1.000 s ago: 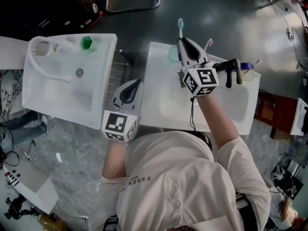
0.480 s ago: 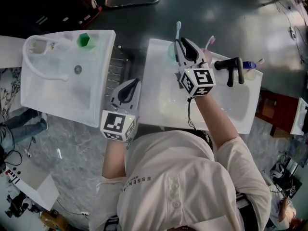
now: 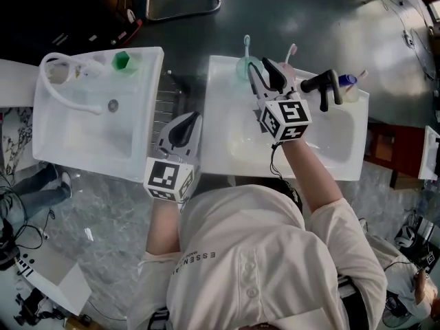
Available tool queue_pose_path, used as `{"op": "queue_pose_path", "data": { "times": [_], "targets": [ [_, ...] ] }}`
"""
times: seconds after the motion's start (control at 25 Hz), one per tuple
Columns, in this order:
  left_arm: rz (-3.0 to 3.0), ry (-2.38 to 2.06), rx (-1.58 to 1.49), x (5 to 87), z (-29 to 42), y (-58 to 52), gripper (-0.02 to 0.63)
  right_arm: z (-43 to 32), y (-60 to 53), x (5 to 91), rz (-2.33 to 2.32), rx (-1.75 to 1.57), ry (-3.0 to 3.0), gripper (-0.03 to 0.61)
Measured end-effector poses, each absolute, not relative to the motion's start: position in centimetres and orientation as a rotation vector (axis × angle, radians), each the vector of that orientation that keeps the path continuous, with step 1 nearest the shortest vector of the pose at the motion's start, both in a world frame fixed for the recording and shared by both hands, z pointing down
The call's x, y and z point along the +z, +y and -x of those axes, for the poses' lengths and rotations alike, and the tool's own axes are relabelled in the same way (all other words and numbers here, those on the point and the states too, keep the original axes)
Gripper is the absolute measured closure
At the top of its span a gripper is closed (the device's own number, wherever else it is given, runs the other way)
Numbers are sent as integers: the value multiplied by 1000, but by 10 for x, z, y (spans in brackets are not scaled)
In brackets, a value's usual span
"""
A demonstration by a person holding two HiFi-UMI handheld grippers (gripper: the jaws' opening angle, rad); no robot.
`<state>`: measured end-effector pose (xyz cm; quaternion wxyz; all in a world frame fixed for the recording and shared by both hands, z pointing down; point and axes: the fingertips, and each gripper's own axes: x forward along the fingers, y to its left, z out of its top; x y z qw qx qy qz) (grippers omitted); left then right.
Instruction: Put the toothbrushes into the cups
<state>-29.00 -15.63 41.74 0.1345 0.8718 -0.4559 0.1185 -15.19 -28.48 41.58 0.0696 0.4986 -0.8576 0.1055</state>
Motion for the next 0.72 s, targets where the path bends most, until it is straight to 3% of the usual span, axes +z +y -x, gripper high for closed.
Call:
{"op": "queue_pose_path", "data": {
  "times": [0.2,0.44,0.72],
  "targets": [
    [-2639,-1255,323,398,282,-144,611,143,-243,381,-1522,142,-2602,438],
    [-2741,-1176,305,375,261,-127,611,131,-186,354,-1574,-43,-2569,539],
    [-2822,-1158,269,348,223,-117,611,91,-149,336,-1635,-33,-2594,563]
  ]
}}
